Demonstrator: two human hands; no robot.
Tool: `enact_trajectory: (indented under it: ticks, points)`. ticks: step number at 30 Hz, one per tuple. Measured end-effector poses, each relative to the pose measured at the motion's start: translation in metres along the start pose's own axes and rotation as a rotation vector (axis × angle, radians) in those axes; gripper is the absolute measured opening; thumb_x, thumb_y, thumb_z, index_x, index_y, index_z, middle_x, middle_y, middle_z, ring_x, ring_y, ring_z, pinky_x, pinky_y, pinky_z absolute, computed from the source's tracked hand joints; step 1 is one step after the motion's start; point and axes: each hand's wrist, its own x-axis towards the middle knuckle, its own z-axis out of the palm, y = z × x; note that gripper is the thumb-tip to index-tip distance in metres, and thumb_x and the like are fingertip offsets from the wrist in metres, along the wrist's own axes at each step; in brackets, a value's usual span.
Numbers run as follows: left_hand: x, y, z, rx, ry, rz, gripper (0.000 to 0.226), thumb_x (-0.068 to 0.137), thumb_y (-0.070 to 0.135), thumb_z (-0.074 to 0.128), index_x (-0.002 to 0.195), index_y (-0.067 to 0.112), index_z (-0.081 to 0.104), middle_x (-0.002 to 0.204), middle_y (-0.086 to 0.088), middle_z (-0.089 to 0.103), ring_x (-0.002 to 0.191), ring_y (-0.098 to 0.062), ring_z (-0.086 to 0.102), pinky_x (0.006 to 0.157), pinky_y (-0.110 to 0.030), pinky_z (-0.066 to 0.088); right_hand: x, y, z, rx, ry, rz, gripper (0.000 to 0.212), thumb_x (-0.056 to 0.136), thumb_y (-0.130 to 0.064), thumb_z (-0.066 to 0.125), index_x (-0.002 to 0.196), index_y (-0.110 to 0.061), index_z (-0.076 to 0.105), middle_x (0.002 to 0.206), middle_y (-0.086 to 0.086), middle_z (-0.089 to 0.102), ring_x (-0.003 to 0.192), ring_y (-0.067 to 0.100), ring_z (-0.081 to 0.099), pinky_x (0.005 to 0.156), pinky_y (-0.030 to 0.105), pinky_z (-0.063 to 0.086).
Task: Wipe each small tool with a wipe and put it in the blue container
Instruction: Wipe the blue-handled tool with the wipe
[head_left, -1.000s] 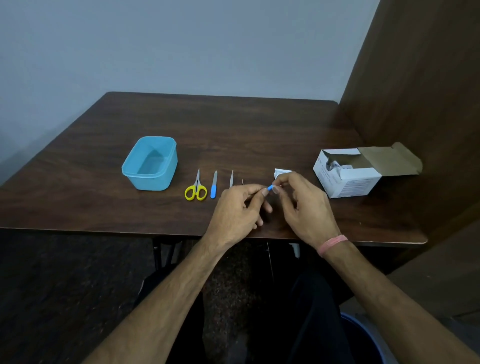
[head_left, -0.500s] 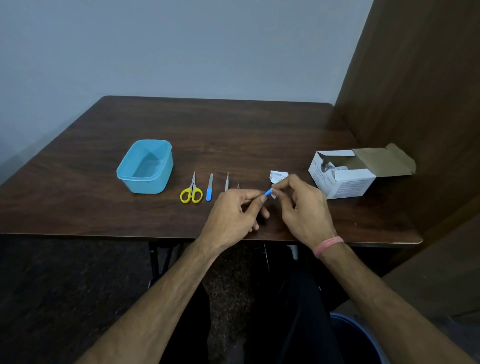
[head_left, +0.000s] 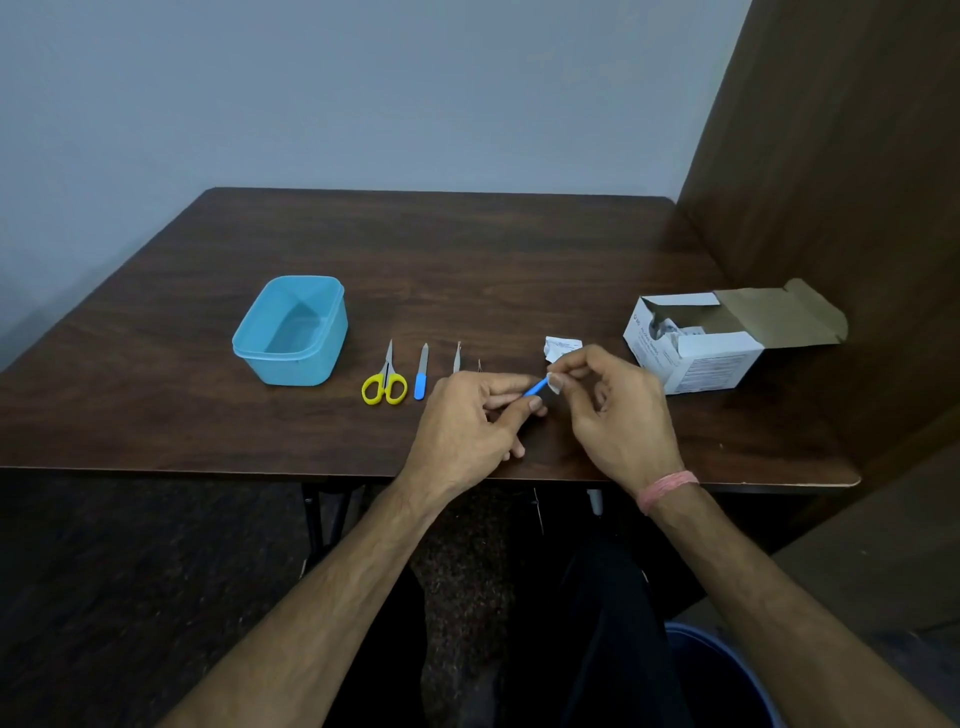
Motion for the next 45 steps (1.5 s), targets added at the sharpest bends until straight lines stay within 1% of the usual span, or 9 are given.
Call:
enact_trajectory:
  ticks: [3, 6, 9, 13, 24, 29, 39, 41, 45]
  points:
    - [0.001, -0.003, 0.001, -0.018, 0.016, -0.012, 0.023, 0.107, 0.017, 0.076, 0.127, 0.022, 0.086, 0.105, 0.014, 0.087, 0.056, -0.017, 0.076, 0.055, -0.027, 0.059, -0.002, -0.001, 0.0, 0.002, -0.028, -0.045, 0.009, 0.098, -0.013, 0.08, 0.1, -0.022, 0.081, 0.079, -0.021, 0.068, 0.059, -0.003, 0.058, 0.055, 0.009, 0.035]
    - [0.002, -0.004, 0.002, -0.019, 0.046, -0.033, 0.023, 0.105, 0.018, 0.079, 0.127, 0.02, 0.086, 0.11, 0.015, 0.086, 0.058, -0.018, 0.078, 0.055, -0.026, 0.059, 0.0, 0.001, 0.0, -0.006, -0.003, 0.009, 0.008, 0.099, -0.019, 0.079, 0.102, -0.027, 0.079, 0.082, -0.021, 0.068, 0.055, 0.008, 0.055, 0.055, 0.011, 0.033]
    - [0.001, -0.004, 0.003, -0.042, 0.047, -0.034, 0.023, 0.105, 0.016, 0.079, 0.126, 0.019, 0.086, 0.112, 0.013, 0.086, 0.06, -0.018, 0.079, 0.056, -0.026, 0.06, -0.001, -0.002, 0.0, -0.011, -0.044, -0.044, 0.007, 0.1, -0.019, 0.079, 0.103, -0.025, 0.08, 0.085, -0.024, 0.067, 0.056, 0.008, 0.055, 0.055, 0.011, 0.035]
    - [0.001, -0.004, 0.004, -0.071, 0.077, -0.041, 0.022, 0.104, 0.014, 0.08, 0.125, 0.02, 0.086, 0.112, 0.012, 0.087, 0.063, -0.019, 0.081, 0.056, -0.029, 0.062, 0.0, 0.001, 0.001, 0.021, 0.002, 0.008, 0.006, 0.099, -0.021, 0.079, 0.101, -0.026, 0.08, 0.079, -0.021, 0.066, 0.051, 0.011, 0.051, 0.054, 0.011, 0.033]
    - [0.003, -0.007, 0.008, -0.111, 0.114, -0.038, 0.022, 0.105, 0.014, 0.079, 0.124, 0.022, 0.086, 0.107, 0.008, 0.087, 0.07, -0.019, 0.083, 0.051, -0.028, 0.061, -0.001, 0.0, 0.0, 0.054, 0.007, -0.036, 0.005, 0.098, -0.018, 0.082, 0.101, -0.022, 0.083, 0.072, -0.039, 0.063, 0.048, 0.01, 0.049, 0.053, 0.01, 0.033]
    - [0.004, -0.009, 0.008, -0.139, 0.134, -0.051, 0.023, 0.104, 0.01, 0.079, 0.124, 0.021, 0.085, 0.104, 0.008, 0.087, 0.071, -0.02, 0.084, 0.05, -0.028, 0.061, 0.001, 0.006, 0.001, 0.086, 0.091, 0.081, 0.006, 0.097, -0.021, 0.084, 0.097, -0.026, 0.082, 0.079, -0.017, 0.075, 0.049, 0.009, 0.05, 0.055, 0.012, 0.036]
    - [0.002, -0.006, 0.007, -0.154, 0.139, -0.05, 0.023, 0.103, 0.007, 0.079, 0.121, 0.02, 0.086, 0.103, 0.009, 0.087, 0.068, -0.021, 0.083, 0.052, -0.031, 0.064, 0.002, 0.004, 0.0, 0.155, 0.082, 0.137, 0.007, 0.097, -0.018, 0.083, 0.095, -0.024, 0.081, 0.08, -0.012, 0.077, 0.05, 0.005, 0.051, 0.055, 0.012, 0.038]
    - [0.002, -0.006, 0.006, -0.167, 0.138, -0.053, 0.022, 0.103, 0.008, 0.079, 0.12, 0.02, 0.086, 0.104, 0.008, 0.087, 0.067, -0.023, 0.082, 0.052, -0.03, 0.063, 0.004, 0.006, 0.0, 0.154, 0.107, 0.169, 0.008, 0.097, -0.021, 0.084, 0.094, -0.027, 0.08, 0.08, -0.013, 0.077, 0.052, 0.005, 0.054, 0.056, 0.016, 0.043]
    - [0.003, -0.003, 0.007, -0.134, 0.16, -0.077, 0.022, 0.105, 0.011, 0.079, 0.126, 0.014, 0.084, 0.108, 0.005, 0.086, 0.067, -0.02, 0.083, 0.051, -0.03, 0.064, 0.008, 0.016, -0.002, 0.283, 0.227, 0.266, 0.005, 0.1, -0.028, 0.081, 0.097, -0.03, 0.078, 0.087, -0.009, 0.077, 0.073, 0.015, 0.071, 0.07, 0.044, 0.063]
